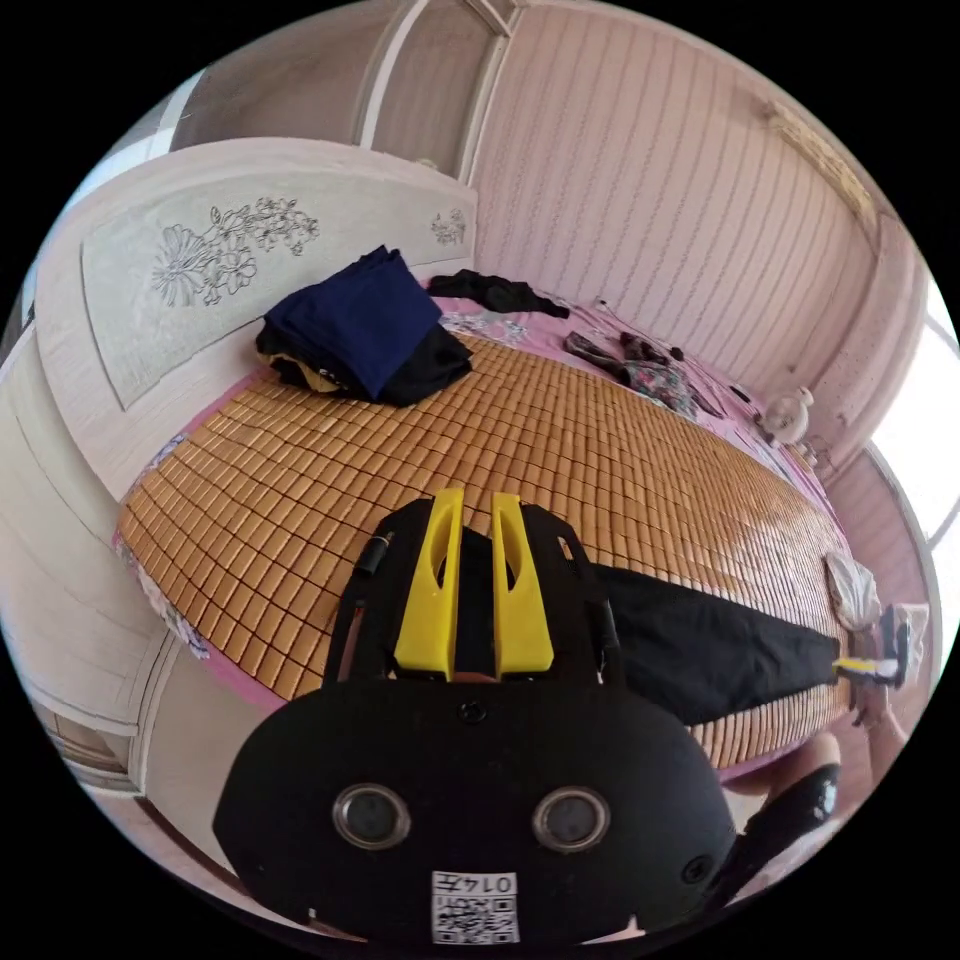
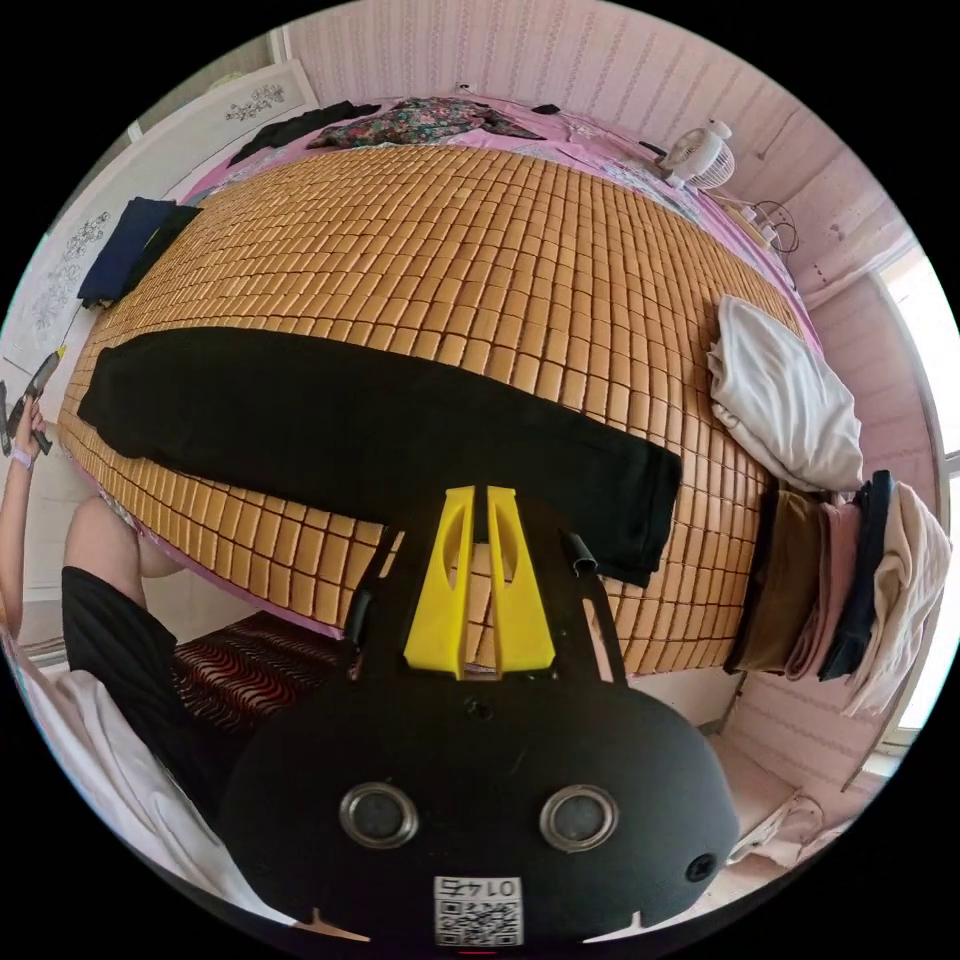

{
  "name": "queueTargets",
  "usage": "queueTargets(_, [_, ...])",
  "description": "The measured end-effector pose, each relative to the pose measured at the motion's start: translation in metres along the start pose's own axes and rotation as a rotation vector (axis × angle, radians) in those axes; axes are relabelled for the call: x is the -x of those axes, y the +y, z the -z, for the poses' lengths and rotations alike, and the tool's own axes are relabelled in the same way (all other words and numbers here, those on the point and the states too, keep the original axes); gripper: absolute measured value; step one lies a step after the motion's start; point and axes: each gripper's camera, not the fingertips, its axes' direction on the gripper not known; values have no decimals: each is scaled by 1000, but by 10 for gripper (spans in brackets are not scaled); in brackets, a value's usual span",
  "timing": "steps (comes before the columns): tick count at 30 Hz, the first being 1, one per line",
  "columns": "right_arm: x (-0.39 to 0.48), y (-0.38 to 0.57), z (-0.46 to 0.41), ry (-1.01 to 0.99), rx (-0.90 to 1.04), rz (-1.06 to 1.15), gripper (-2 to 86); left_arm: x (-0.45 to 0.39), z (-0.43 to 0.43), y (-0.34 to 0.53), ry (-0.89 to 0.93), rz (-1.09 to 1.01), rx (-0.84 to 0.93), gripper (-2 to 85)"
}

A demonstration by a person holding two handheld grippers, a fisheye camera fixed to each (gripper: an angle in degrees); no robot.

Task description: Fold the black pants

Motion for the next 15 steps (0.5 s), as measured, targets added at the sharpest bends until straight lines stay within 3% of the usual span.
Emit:
queueTargets(4, [-43,-7,-39,31,115,-166,0,-96,-17,41,230,-216,121,1])
queueTargets(8, [-48,-11,-49,21,137,-161,-1,-205,-47,92,398,-402,258,-3])
queueTargets(11, [-43,-18,-51,45,159,-128,0,-260,-64,119,390,-448,325,-6])
queueTargets(15, [-37,-27,-33,143,158,-116,1,-294,-84,150,204,-580,396,-7])
